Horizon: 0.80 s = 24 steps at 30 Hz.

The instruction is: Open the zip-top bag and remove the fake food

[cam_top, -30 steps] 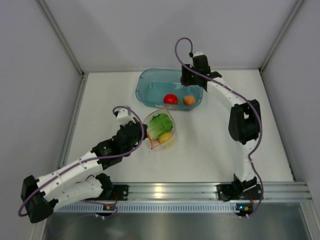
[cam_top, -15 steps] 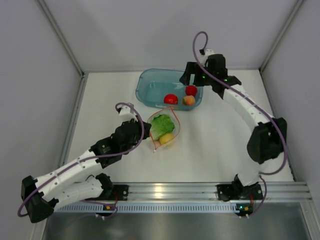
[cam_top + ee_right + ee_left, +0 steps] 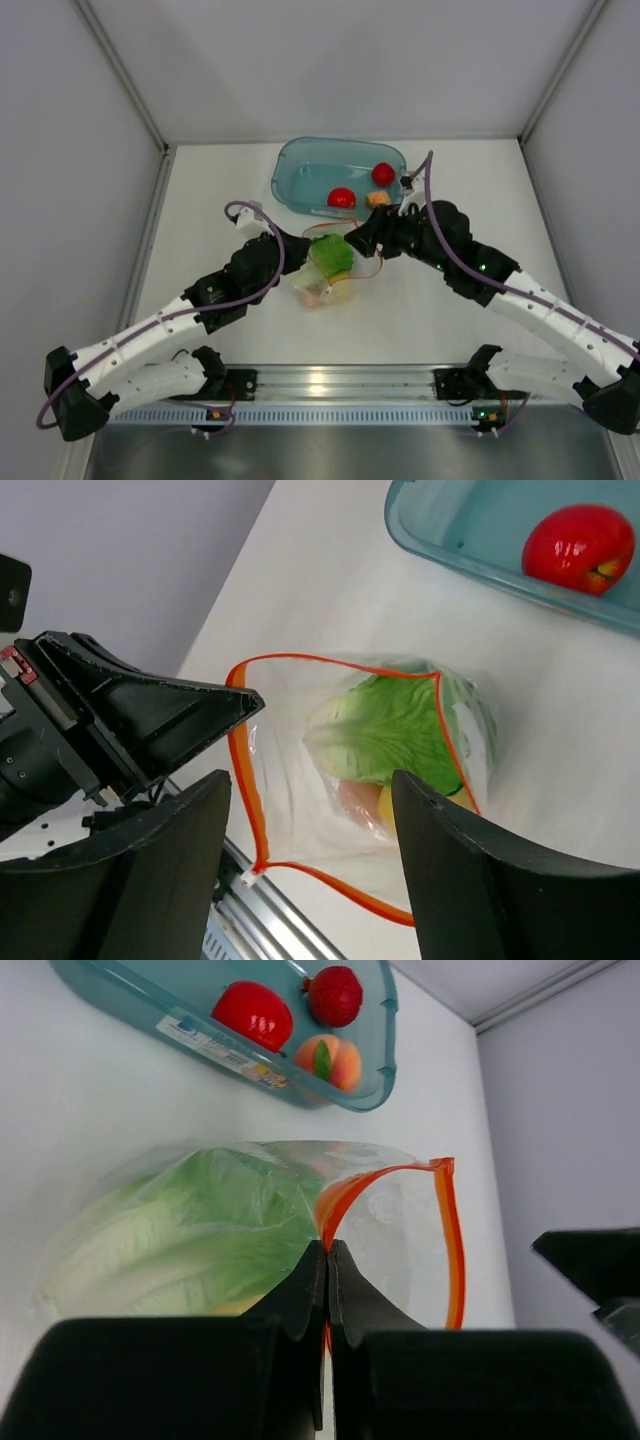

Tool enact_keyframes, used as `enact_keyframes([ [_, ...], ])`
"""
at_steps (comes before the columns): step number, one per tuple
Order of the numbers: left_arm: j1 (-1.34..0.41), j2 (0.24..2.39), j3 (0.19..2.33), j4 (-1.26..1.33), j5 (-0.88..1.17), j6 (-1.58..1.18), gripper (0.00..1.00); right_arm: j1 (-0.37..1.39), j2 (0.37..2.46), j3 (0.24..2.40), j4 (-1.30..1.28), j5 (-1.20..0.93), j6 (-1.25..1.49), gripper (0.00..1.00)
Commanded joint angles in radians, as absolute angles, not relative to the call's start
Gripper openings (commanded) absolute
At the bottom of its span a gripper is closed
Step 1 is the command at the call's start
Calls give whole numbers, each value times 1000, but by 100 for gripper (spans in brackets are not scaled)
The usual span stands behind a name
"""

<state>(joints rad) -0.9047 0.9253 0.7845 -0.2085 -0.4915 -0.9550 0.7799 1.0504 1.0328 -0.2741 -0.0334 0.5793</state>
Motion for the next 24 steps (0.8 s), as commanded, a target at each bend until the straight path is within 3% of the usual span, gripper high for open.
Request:
enact_keyframes([
  [1,-920,925,738,-22,-503,-1054,0,860,990,939,-221,120,724,65],
  [6,-979,939,689,84,-604,-1129,0,977,983,874,-169,316,871,62],
  [13,-1112,942,696,91,-779,-1062,0,979,1091,867,-121,390,1034,72],
  [24,-1164,911,666,84,-744,-953,0,968,1273,881,-106,374,1120,74],
])
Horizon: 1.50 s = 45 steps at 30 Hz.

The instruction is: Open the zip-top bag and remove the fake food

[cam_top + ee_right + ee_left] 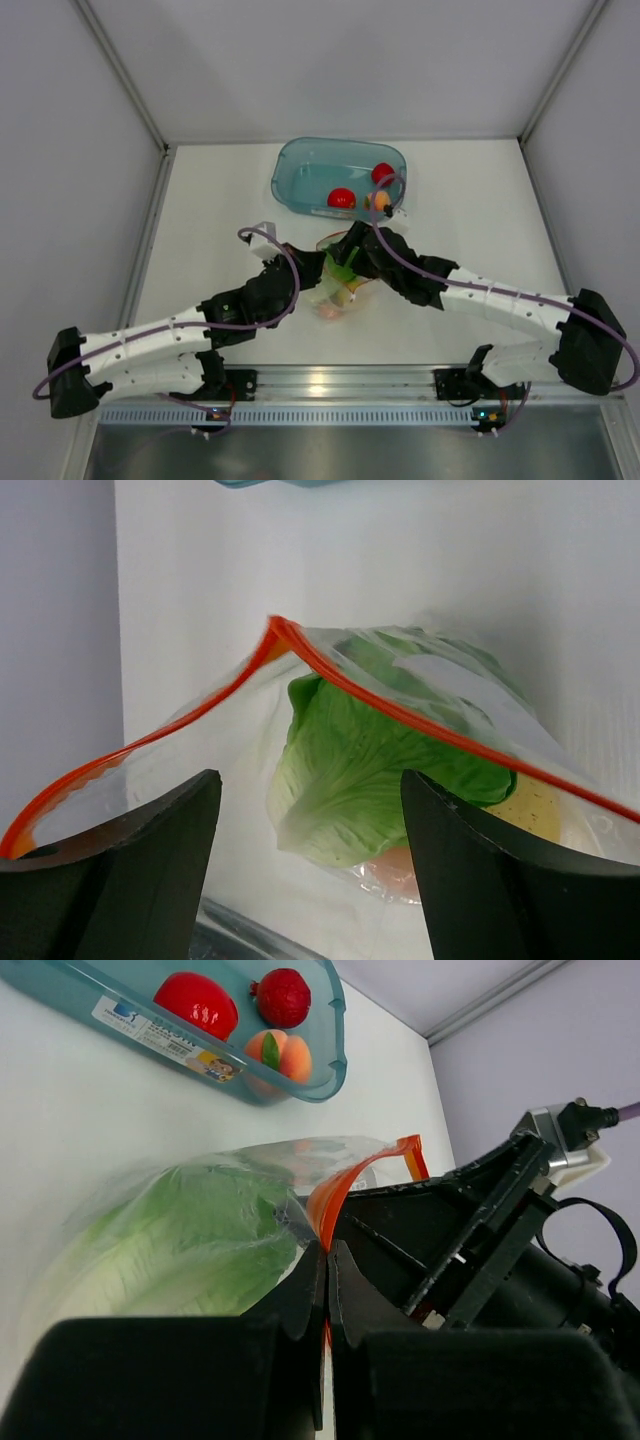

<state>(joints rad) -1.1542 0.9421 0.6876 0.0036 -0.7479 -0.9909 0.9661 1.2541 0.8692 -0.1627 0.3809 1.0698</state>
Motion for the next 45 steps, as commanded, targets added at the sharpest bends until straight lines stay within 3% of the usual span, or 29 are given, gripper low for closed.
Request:
enact_keyframes([
  [1,-1166,916,667,83,-732,-947,0,969,1284,887,-116,367,1121,74],
  [4,-1187,933,664,83,-712,-937,0,974,1333,910,-179,359,1138,77],
  [8,-1305,936,644,83,-865,-934,0,994,1348,919,-250,374,1163,82],
  [18,-1460,1003,658,74,-991,-925,0,1006,1471,931,-238,316,1160,95],
  [28,-1482,1011,650,-61,-1041,-995,0,1028,1569,968,-310,340,1128,95],
  [37,-1480,945,609,-153,-1103,-1054,0,1134,1623,1123,-520,508,1028,95],
  [45,-1480,939,604,-152,-1106,-1069,0,1146,1834,1184,-502,430,968,94],
])
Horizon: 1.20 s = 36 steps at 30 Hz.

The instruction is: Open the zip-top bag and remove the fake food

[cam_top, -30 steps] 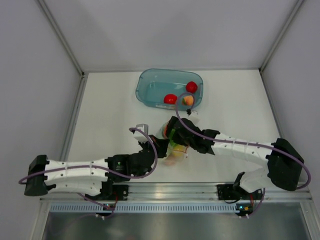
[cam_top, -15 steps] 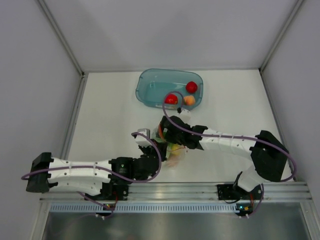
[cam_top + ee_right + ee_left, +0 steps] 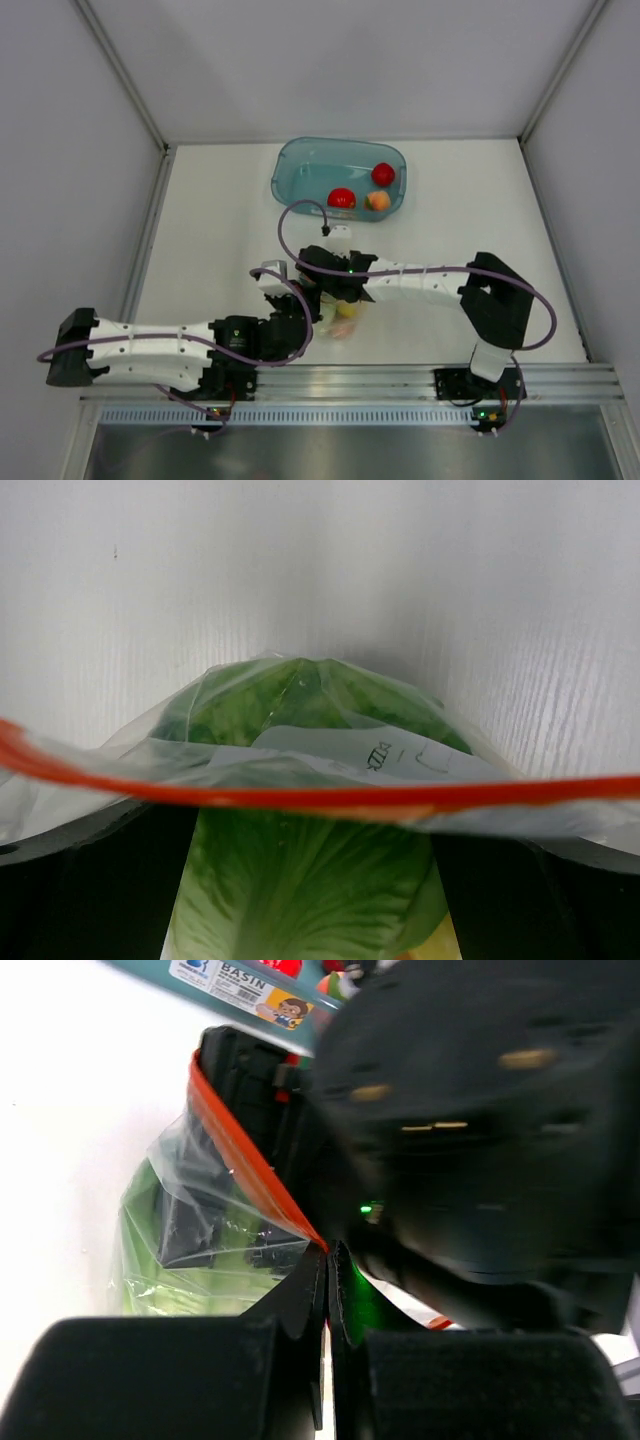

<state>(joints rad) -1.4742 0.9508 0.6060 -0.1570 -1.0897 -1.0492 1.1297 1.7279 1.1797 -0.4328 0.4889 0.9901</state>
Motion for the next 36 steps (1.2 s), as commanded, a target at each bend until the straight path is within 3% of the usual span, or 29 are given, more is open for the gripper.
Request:
enact_keyframes([
  [1,-1480,939,606,-152,-1106,-1069,0,1146,1870,1190,-499,431,966,93],
  [4,-1480,934,604,-152,-1108,-1065,0,1144,1897,1212,-495,436,957,86],
  [7,-1480,922,592,-153,-1114,-1062,0,1143,1853,1197,-471,446,945,56],
  [8,-1480,916,589,-152,-1117,-1065,0,1144,1835,1190,-466,463,937,40],
  [11,-1480,902,578,-153,-1124,-1065,0,1144,1763,1177,-468,495,917,24],
  [22,-1448,862,601,-236,-1166,-1039,0,1204,1507,1140,-336,490,655,14],
  [26,-1437,815,624,-242,-1172,-947,0,1224,1414,1060,-220,390,525,0],
  [33,-1417,746,690,-331,-1166,-856,0,1239,1368,1052,-279,290,387,0],
  [36,-1417,736,703,-330,-1123,-806,0,1239,1419,1091,-405,444,480,0],
])
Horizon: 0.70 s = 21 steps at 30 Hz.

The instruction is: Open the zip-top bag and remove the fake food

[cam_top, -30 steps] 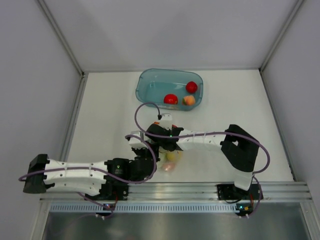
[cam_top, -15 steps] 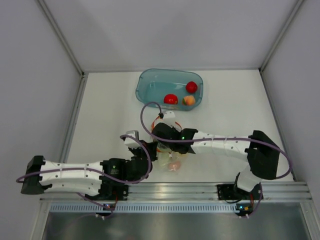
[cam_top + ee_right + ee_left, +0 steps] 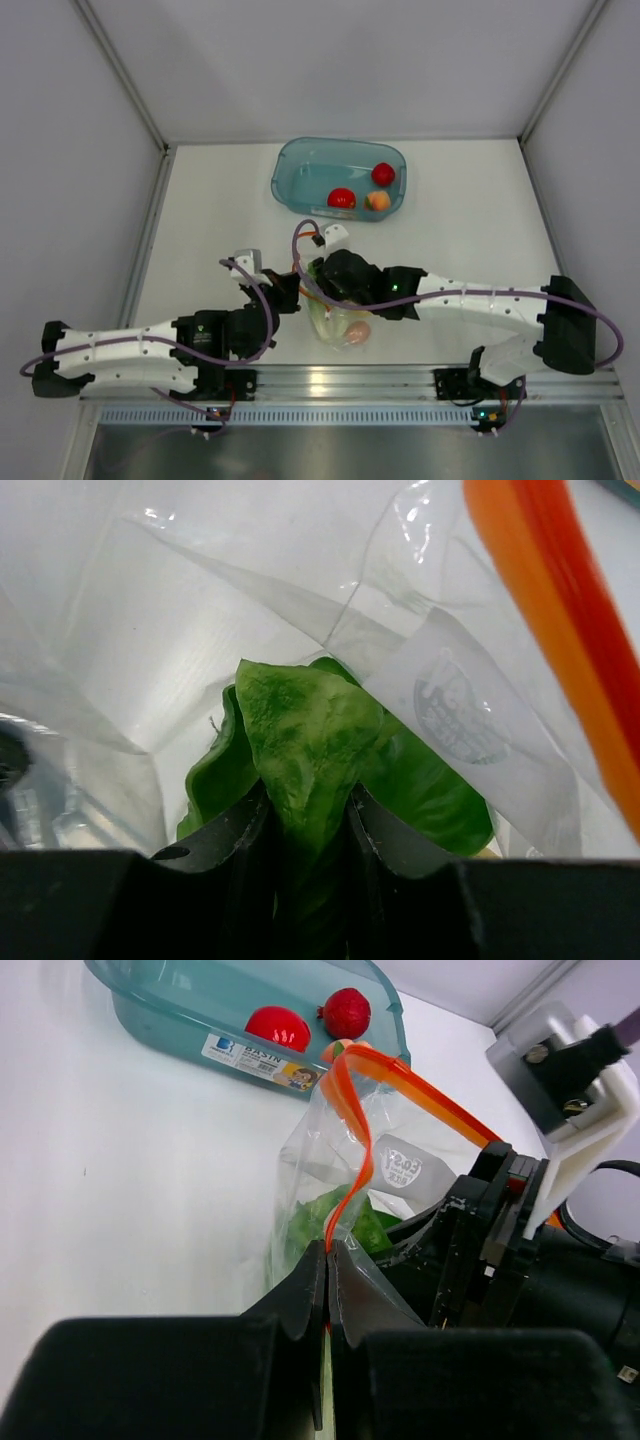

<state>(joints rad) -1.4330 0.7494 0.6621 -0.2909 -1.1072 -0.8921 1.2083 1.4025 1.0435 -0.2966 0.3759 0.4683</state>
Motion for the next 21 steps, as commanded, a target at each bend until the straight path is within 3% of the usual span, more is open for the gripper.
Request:
enact_keyframes([
  [1,-1417,741,707,-327,-1111,-798,0,1238,1425,1100,-425,500,494,0],
  [7,-1417,888,762,-307,-922,-749,0,1230,1425,1124,-315,416,473,0],
  [9,-1419,931,758,-238,-867,-723,0,1224,1436,1163,-307,391,483,10],
  [17,-1420,891,631,-49,-729,-640,0,1042,1439,1204,-383,401,656,11],
  [20,-1420,905,614,-52,-709,-611,0,1002,1410,1178,-354,351,658,16],
  [21,-1420,907,604,-51,-725,-615,0,1000,1402,1167,-318,344,652,26],
])
